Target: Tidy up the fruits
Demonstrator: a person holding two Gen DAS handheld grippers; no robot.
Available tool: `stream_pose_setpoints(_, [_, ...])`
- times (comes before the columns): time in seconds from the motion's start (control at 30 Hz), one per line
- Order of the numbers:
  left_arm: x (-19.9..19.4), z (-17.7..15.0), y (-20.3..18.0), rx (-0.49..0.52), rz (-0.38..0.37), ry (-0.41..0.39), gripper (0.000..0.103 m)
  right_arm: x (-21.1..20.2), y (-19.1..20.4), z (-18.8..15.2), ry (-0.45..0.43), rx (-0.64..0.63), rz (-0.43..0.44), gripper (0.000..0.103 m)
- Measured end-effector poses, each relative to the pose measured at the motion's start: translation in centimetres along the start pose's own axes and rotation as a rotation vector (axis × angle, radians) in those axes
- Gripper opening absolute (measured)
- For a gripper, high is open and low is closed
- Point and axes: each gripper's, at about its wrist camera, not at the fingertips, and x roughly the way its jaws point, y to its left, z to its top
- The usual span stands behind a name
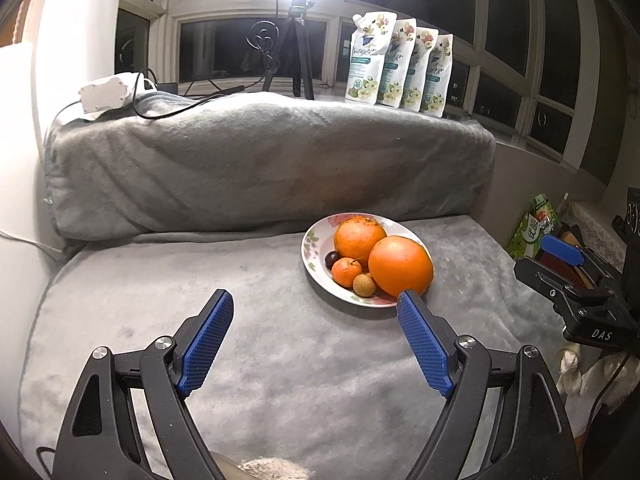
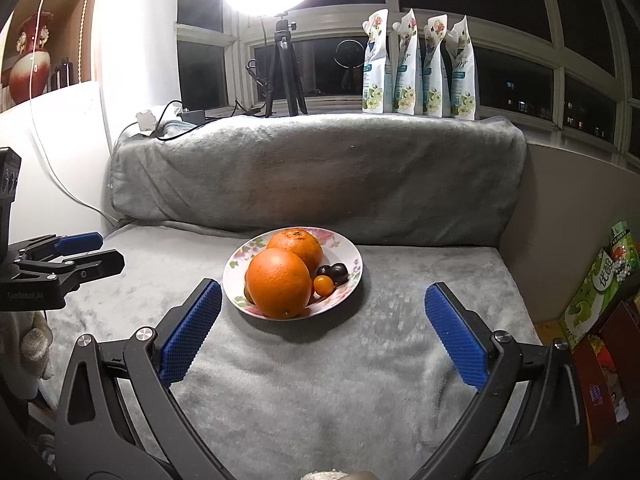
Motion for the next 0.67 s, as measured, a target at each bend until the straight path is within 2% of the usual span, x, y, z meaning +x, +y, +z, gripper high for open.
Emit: stream_pose_setpoints(0.67, [-0.51,-0.06,0.20,0.013,0.005,-0.031,0.084,0.79,-0.33,-0.68,0.019,0.006,-0.002,0.103])
